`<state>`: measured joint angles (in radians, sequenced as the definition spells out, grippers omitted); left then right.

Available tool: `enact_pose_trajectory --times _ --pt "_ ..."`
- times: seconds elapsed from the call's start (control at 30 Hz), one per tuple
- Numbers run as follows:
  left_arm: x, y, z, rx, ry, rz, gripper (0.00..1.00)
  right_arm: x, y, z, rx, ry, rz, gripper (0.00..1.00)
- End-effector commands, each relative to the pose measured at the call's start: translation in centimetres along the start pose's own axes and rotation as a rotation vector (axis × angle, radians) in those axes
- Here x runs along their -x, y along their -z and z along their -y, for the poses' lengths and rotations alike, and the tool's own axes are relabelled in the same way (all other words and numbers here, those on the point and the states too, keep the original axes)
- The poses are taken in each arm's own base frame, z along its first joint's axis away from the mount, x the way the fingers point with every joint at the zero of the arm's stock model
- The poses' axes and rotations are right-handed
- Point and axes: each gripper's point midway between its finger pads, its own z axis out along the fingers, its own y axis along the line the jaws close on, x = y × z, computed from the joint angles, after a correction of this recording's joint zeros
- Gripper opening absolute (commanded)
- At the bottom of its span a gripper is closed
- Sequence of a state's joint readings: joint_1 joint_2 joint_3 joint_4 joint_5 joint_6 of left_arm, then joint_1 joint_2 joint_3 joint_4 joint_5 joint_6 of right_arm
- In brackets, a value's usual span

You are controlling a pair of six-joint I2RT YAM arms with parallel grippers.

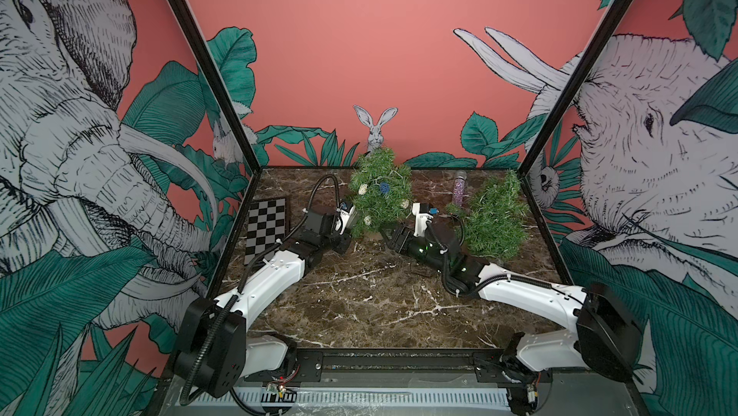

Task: Wrap string light around the christmas tree
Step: Wrap the light string around the Christmas tree.

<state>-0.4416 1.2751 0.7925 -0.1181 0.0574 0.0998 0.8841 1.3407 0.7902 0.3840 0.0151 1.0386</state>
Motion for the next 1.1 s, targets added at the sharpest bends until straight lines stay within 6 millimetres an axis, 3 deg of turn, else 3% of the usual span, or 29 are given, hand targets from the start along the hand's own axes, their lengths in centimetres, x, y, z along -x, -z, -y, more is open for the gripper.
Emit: enact_pose_trajectory --times 0.0,0.27,0.5,0.8,1.07 --pt "0.7 1.0 -0.5 0.028 0.044 0.004 0.37 1.0 1.2 1.0 -0.048 0.011 0.048 0.64" --pt "0.1 1.8 -0.7 0.041 0.096 -0.021 0.54 0.2 2.1 5.4 -0.237 0.167 0.003 0.64" --pt "0.1 3.1 -1.0 0.059 0.092 -0.007 0.55 -0.8 3.2 8.9 -0.374 0.272 -0.037 0.63" --pt "0.1 4.0 -1.2 0.060 0.131 0.032 0.58 -1.0 3.5 10.6 -0.437 0.371 -0.048 0.64" --pt "2.0 4.0 -1.2 0.051 0.138 0.131 0.57 -1.7 2.3 11.0 -0.420 0.375 -0.059 0.64"
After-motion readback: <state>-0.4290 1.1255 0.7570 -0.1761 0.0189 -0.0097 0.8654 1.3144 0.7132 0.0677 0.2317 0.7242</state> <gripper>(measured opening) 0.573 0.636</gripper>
